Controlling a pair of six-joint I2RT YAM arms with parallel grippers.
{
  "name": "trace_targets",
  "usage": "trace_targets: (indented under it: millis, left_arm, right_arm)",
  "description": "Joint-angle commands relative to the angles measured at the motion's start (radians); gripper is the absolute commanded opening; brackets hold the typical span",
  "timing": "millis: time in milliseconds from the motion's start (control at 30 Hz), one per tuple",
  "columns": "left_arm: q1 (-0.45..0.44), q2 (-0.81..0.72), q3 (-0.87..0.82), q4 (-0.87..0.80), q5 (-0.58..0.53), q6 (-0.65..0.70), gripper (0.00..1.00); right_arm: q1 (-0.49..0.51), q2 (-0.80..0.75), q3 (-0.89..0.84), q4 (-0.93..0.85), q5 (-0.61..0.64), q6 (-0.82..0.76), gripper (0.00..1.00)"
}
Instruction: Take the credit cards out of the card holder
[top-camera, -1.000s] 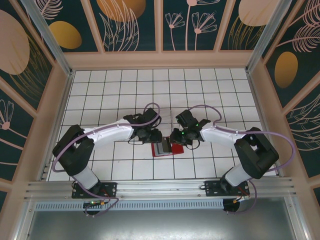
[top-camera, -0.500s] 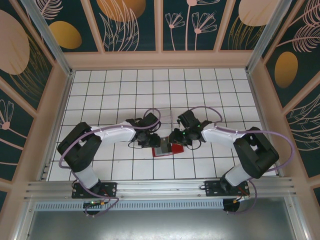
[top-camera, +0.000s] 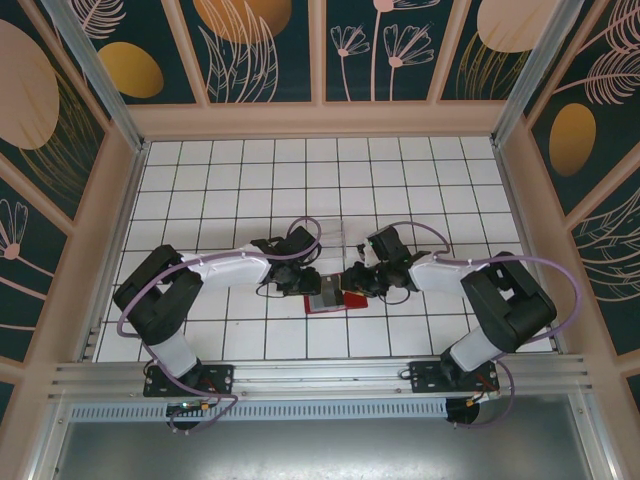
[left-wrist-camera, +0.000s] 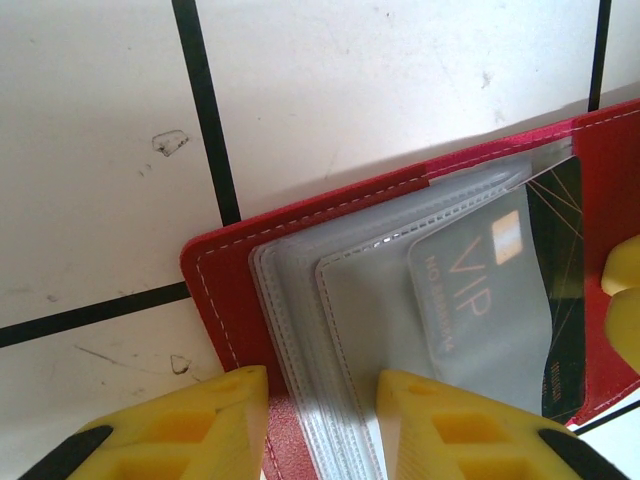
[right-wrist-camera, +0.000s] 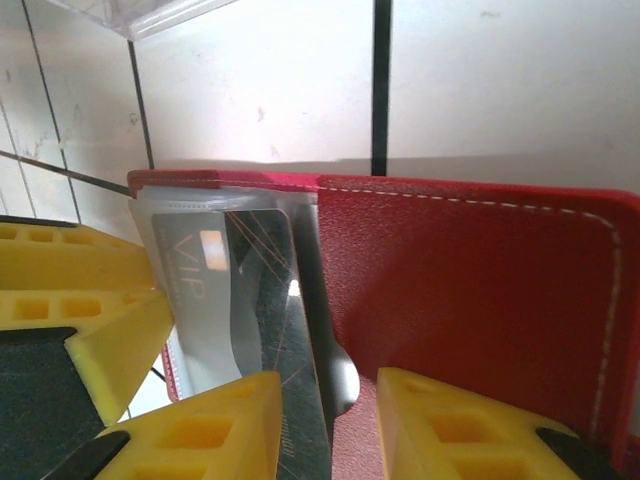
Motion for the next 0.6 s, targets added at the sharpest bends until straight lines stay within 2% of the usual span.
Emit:
trace_targets:
  millis: [0, 567]
  left_arm:
    - [-0.005, 0.051, -0.045, -0.058, -0.027, -0.007, 0.35]
    - [-0.004, 0.058, -0.049, -0.062, -0.023, -0.008, 0.31]
  right_arm:
    - [0.002, 0.039, -0.029, 0.067, -0.076, -0.013, 0.32]
    - [0.001, 0.098, -0.012, 0.096, -0.156, -0.025, 0.32]
